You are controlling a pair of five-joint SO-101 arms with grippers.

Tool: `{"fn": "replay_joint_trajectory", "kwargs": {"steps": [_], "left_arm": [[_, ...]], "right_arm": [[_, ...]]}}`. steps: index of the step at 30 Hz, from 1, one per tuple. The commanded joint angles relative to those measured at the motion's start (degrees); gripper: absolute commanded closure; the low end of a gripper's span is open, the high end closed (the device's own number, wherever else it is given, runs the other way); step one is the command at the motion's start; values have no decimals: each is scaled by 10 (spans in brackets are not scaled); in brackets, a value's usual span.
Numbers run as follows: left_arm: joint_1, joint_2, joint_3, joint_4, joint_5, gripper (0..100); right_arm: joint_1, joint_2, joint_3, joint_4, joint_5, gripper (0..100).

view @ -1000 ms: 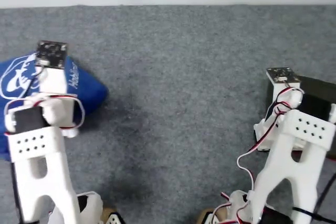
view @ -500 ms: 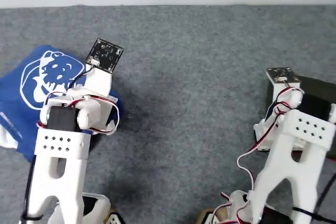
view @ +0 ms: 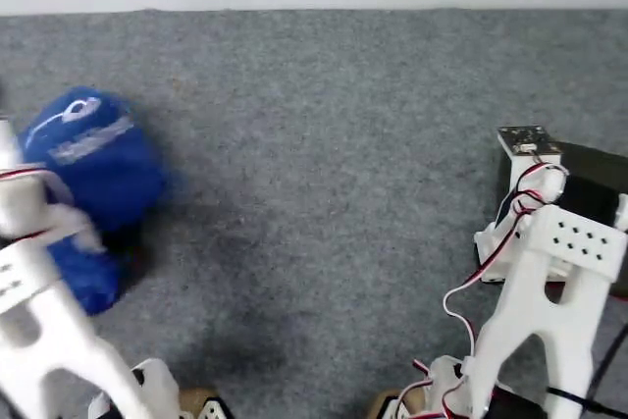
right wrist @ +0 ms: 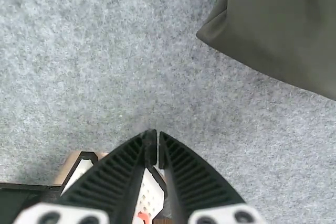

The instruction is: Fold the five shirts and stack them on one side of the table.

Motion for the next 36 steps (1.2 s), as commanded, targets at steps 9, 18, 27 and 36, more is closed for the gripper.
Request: {"fn": "replay_joint_trajectory", "kwargs": {"steps": [9, 18, 27, 36], "left_arm": [[-238, -5, -95, -4, -13, 987], [-189, 4, -25, -3, -47, 965], [-87, 3, -24, 103, -65, 782], [116, 7, 31, 131, -61, 783]], "right_arm": [[-3, -20, -4, 24, -6, 989], [-3, -20, -4, 24, -6, 989], [-3, -20, -3, 24, -6, 989], [-6, -20, -3, 24, -6, 989]]}}
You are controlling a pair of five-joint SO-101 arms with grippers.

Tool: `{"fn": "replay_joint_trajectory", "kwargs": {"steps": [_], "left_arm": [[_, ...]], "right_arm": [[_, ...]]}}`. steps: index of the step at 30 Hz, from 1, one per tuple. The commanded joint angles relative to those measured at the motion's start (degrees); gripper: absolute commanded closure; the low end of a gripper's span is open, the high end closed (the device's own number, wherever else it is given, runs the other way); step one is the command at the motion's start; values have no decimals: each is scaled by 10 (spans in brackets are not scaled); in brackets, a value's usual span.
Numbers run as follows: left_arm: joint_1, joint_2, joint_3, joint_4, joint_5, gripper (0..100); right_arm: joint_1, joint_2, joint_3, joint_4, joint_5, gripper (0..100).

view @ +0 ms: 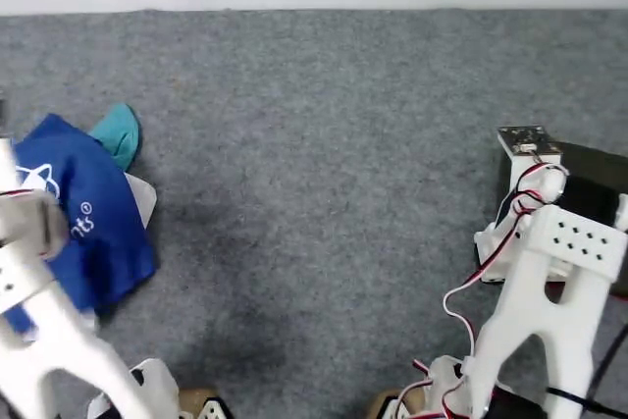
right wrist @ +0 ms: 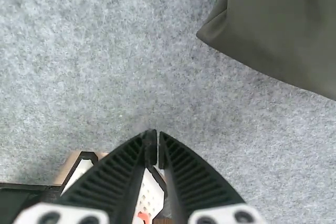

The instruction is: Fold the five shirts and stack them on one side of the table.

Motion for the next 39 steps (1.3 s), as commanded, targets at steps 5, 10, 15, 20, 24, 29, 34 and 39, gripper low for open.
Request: {"fn": "replay_joint_trajectory", "kwargs": {"steps": [5, 10, 15, 20, 24, 29, 34, 39], "left_arm": [[83, -4, 36, -9, -7, 876], [84, 2, 55, -23, -4, 871], [85, 4, 138, -118, 22, 729], [106, 79, 181, -181, 14, 736], [99, 185, 158, -202, 17, 769], [101, 275, 118, -213, 15, 874], [110, 272, 86, -194, 15, 983], [141, 181, 60, -157, 17, 988]], "right_arm": [[-4, -20, -3, 24, -5, 989], [-6, -18, -3, 23, -5, 989], [-6, -15, -3, 23, -5, 989], [-6, -15, -3, 23, -5, 989], [-6, -15, -3, 23, -5, 989], [-6, -15, -3, 23, -5, 989], [-6, -15, -3, 23, -5, 989], [-6, -15, -3, 23, -5, 989]]}}
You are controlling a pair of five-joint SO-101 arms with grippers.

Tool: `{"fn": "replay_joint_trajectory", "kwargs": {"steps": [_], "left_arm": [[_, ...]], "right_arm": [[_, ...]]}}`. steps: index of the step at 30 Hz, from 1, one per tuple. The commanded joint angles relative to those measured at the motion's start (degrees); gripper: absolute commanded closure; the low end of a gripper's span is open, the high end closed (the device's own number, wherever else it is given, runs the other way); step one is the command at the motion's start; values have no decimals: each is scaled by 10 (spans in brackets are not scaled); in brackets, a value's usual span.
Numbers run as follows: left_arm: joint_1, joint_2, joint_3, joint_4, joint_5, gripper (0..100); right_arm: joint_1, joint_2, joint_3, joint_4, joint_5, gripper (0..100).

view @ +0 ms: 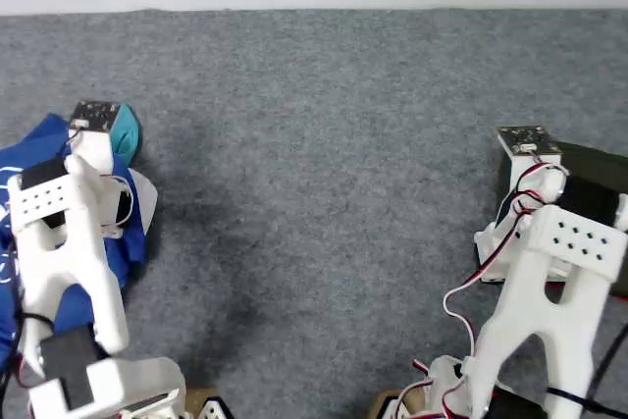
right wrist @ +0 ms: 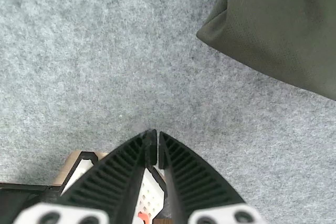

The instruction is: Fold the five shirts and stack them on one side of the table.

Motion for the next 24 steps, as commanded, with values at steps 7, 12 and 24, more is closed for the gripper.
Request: {"fn": "replay_joint_trajectory", "kwargs": {"steps": [7, 12, 24], "left_arm": [[65, -200, -83, 57, 62, 988], [69, -229, -107, 44, 110, 988], [38, -404, -109, -86, 171, 987]], "right_arm": [[-6, -15, -3, 23, -5, 989], [-6, -15, -3, 23, -6, 989], [-6, -14, -2, 23, -6, 989]]}}
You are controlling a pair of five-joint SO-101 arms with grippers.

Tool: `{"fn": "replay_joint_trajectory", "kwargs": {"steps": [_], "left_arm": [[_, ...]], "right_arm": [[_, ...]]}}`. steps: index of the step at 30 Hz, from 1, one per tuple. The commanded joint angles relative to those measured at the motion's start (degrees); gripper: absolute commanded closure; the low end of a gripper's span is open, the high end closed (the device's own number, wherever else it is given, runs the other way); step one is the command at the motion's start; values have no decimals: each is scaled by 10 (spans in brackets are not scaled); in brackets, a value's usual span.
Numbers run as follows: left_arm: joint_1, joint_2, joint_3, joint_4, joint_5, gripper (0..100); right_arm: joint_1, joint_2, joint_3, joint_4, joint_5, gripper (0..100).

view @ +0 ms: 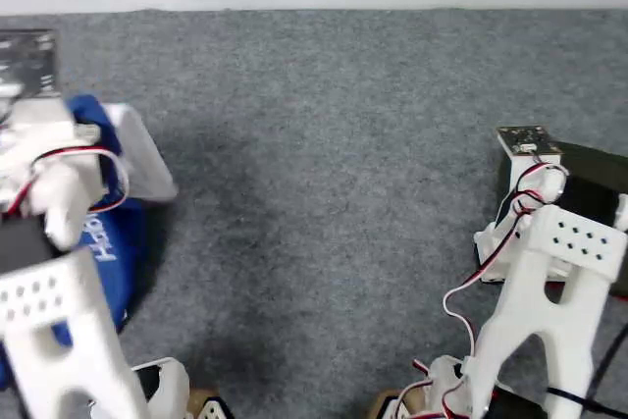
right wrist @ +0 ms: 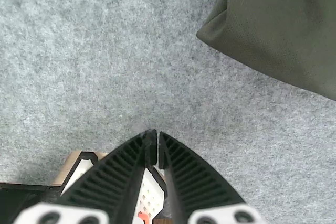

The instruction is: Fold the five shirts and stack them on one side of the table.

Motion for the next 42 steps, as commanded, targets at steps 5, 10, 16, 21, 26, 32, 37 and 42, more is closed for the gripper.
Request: {"fn": "replay_joint_trajectory", "kwargs": {"steps": [5, 10, 16, 21, 26, 32, 37, 42], "left_arm": [[-62, -83, -31, -43, 14, 987], [-146, -62, -34, -109, 15, 987], [-164, 38, -182, -77, 15, 987], [-161, 186, -394, 31, 15, 984], [-135, 344, -643, 177, -12, 984], [-179, 503, -818, 325, -44, 984], [-262, 542, -751, 324, -114, 984], [-304, 565, -606, 322, -228, 984]], "right_arm": [[-6, -15, 15, 23, -7, 989], [-5, -20, 77, 22, -7, 989], [-7, -20, 87, 22, -7, 987], [-4, -20, 87, 19, -7, 987], [-4, -20, 87, 20, -7, 987], [-4, -20, 87, 19, -7, 987], [-4, -20, 87, 19, -7, 987], [-6, -15, 88, 12, -6, 987]]}}
